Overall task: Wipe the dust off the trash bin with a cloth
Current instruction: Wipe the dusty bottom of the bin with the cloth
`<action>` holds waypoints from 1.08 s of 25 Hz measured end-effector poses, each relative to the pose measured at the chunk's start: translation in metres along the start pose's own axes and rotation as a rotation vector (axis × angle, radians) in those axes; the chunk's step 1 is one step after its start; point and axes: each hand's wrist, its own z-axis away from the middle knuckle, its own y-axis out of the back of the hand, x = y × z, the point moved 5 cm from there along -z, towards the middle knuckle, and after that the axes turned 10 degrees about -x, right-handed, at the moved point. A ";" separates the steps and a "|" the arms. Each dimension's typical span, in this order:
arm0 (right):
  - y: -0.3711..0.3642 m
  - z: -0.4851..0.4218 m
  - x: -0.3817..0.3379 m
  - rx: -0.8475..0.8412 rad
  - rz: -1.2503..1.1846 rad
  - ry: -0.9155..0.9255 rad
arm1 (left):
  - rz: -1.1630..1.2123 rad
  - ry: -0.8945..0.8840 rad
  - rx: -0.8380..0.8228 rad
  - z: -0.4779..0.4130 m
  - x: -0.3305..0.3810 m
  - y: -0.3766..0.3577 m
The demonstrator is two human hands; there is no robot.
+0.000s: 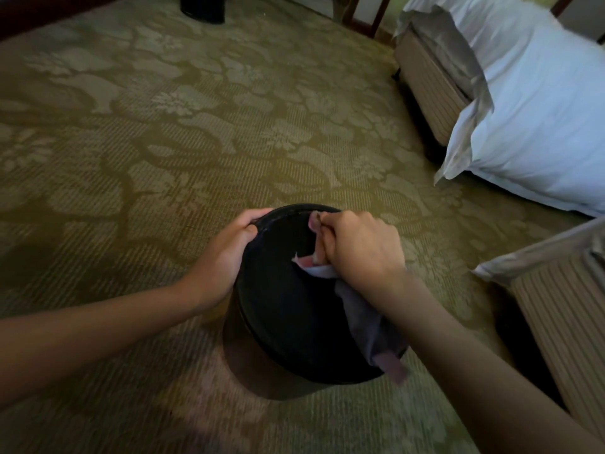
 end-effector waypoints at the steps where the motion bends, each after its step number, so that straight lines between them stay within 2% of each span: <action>1: 0.001 -0.001 0.000 0.014 0.015 0.005 | -0.006 0.001 -0.004 0.001 0.001 0.000; 6: -0.010 0.059 0.004 0.142 0.015 0.085 | -0.076 -0.010 -0.036 0.007 0.001 0.001; 9: -0.023 0.103 0.007 0.105 0.037 0.091 | -0.062 -0.002 -0.022 0.005 -0.002 0.001; 14: -0.014 0.065 0.005 0.185 0.037 0.128 | 0.007 0.005 -0.018 0.003 -0.002 -0.002; 19: -0.007 0.006 0.022 0.090 0.014 0.020 | 0.023 0.005 -0.023 0.004 0.003 -0.002; 22: -0.010 0.037 0.018 0.161 0.100 0.010 | -0.009 0.009 -0.025 0.007 0.005 -0.002; 25: -0.018 0.092 0.009 0.069 0.102 0.059 | -0.037 0.021 -0.004 0.007 0.004 -0.002; 27: -0.026 0.116 0.009 0.073 0.113 0.036 | -0.038 0.034 0.005 0.006 0.002 -0.002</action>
